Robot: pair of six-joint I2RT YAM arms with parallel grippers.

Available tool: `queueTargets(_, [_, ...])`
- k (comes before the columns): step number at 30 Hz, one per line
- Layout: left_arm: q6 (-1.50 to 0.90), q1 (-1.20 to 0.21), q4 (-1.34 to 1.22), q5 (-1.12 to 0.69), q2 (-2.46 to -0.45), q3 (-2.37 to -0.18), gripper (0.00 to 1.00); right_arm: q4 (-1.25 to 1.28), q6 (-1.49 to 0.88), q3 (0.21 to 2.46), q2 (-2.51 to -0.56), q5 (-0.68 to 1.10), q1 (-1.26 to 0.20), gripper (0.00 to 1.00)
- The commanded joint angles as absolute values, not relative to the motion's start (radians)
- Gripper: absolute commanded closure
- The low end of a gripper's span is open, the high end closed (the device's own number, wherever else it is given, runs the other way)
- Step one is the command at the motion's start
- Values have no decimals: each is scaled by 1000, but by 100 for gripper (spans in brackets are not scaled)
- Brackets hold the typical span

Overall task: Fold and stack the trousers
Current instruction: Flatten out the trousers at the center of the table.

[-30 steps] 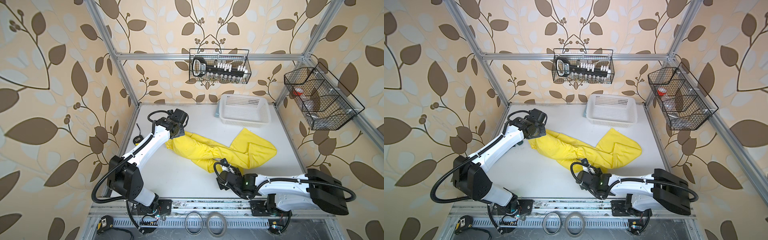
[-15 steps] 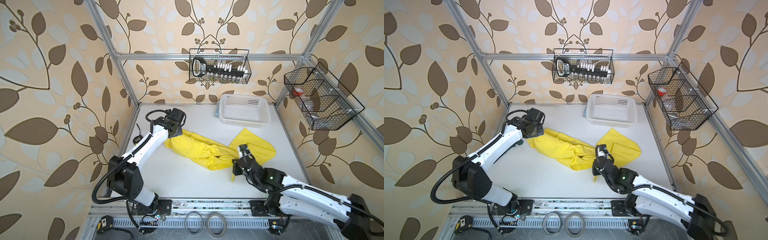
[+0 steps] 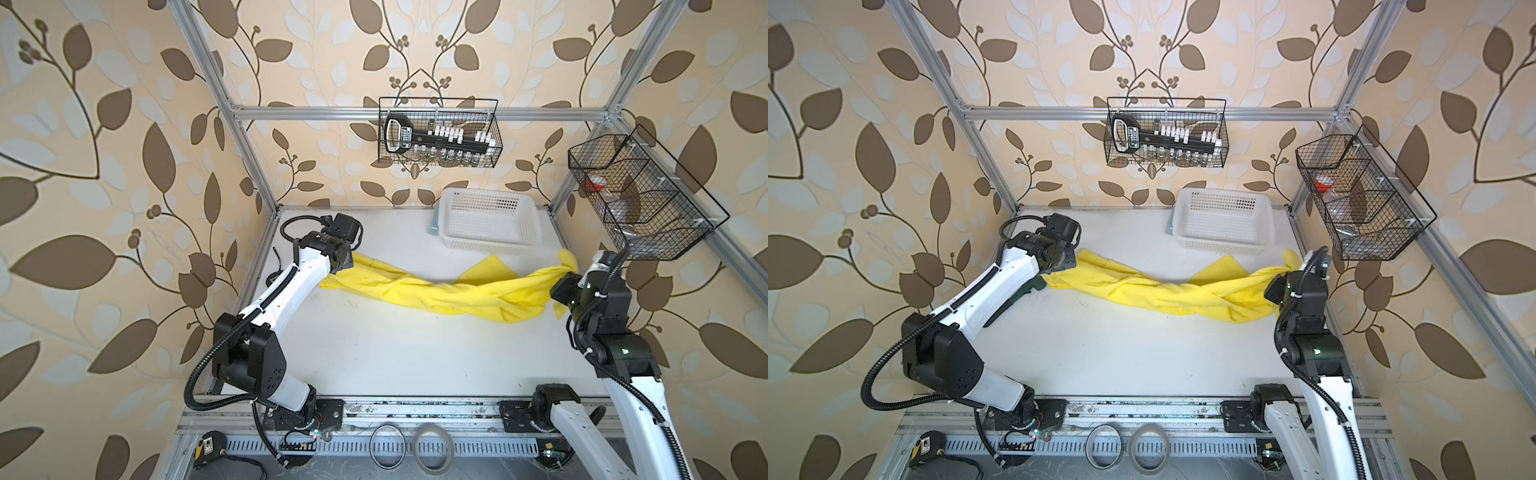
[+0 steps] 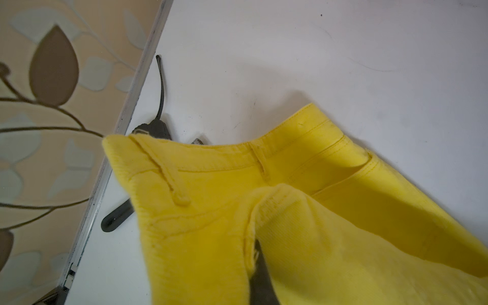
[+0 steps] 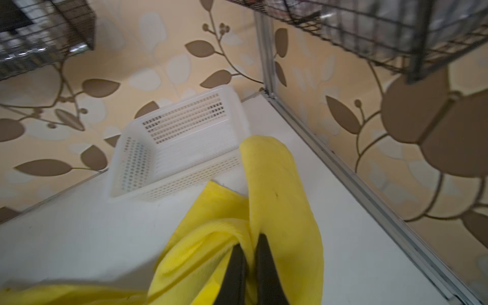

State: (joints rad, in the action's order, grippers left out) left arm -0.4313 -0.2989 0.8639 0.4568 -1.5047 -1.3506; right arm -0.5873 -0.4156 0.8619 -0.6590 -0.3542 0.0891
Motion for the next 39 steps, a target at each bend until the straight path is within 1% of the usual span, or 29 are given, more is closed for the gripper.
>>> queueTargets(1, [-405,-281,882,539,-1446,-1361,100,-539,-406,842,-714,-383,175,100])
queueTargets(3, [-404,-281,897,518,-1446,-1358,100,-529,-457,827,-778,-382,175,100])
queueTargets(7, [-417,-281,908,428,-1446,-1330,100,-505,-536,797,-901,-273,146,100])
queueTargets(11, [-446,-281,903,339,-1445,-1277,100,-447,-550,707,-963,-355,36,100])
queueTargets(13, [-462,-281,891,337,-1410,-1234,100,-422,-567,656,-987,-388,17,100])
queueTargets(16, [-482,-281,869,334,-1415,-1187,100,-372,-575,603,-1028,-397,14,100])
queueTargets(21, [-511,-284,852,303,-1431,-1185,100,-335,-527,601,-1096,-414,-14,92])
queueTargets(23, [-515,-295,878,308,-1431,-1216,100,-337,-507,614,-1076,-424,-32,93])
queueTargets(26, [-518,-334,964,347,-1401,-1304,100,-346,-495,641,-975,-440,-39,97])
queueTargets(30, [-525,-412,1069,406,-1299,-1385,100,-415,-468,724,-884,-503,-33,100])
queueTargets(34, [-598,-507,1203,497,-1197,-1439,100,-462,-456,763,-830,-534,-5,100])
queueTargets(39, [-718,-580,1332,513,-1081,-1506,100,-484,-446,779,-756,-561,80,100])
